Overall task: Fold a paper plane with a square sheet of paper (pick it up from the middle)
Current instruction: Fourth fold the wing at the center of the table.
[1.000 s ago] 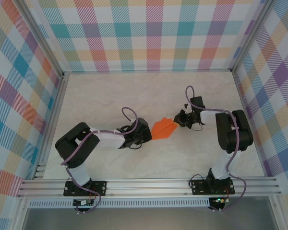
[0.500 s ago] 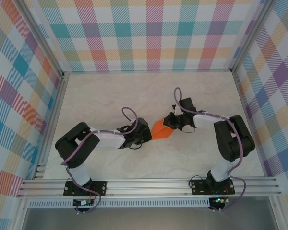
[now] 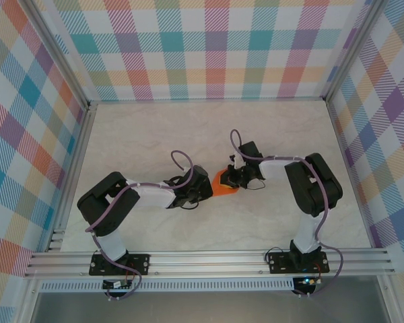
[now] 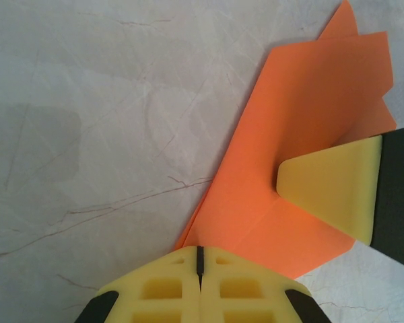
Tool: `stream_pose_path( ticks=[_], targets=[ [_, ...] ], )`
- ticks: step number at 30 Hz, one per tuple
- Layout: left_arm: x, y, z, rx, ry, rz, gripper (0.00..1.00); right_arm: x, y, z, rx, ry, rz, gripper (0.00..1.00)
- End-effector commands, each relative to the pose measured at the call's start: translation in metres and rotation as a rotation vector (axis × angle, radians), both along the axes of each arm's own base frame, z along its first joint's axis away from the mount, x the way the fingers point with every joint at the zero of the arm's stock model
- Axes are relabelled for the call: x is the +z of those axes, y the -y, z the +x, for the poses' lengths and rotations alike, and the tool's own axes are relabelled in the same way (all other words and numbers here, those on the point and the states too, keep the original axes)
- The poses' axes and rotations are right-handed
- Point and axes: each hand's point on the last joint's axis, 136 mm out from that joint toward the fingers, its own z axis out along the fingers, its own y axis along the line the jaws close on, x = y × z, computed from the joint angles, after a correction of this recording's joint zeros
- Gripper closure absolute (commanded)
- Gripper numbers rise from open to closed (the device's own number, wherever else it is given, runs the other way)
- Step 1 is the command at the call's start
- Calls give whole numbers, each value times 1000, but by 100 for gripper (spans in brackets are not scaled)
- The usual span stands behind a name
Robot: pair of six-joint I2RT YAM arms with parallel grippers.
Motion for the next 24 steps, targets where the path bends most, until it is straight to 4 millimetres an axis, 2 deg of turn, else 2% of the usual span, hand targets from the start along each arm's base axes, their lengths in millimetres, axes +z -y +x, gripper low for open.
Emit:
stream_pose_path(
  ticks=[1,11,16,20,24],
  targets=[
    [-63,-52,-47,-8,-214,242,100,-8,22,25,-77,36,-40,93],
    [-63,-53,-48,-16,-213,238,100,-10,81,65,-297,52,-81,93],
    [-52,-46,-46,-39,-188,205,100,2,108,77,-362,89,-130,92],
    [-26,-27,-36,-72,-132,127,97,28,112,74,-353,151,-142,88],
    [22,-8,-22,-101,-27,27,81,42,107,55,-317,161,-134,79]
  ],
)
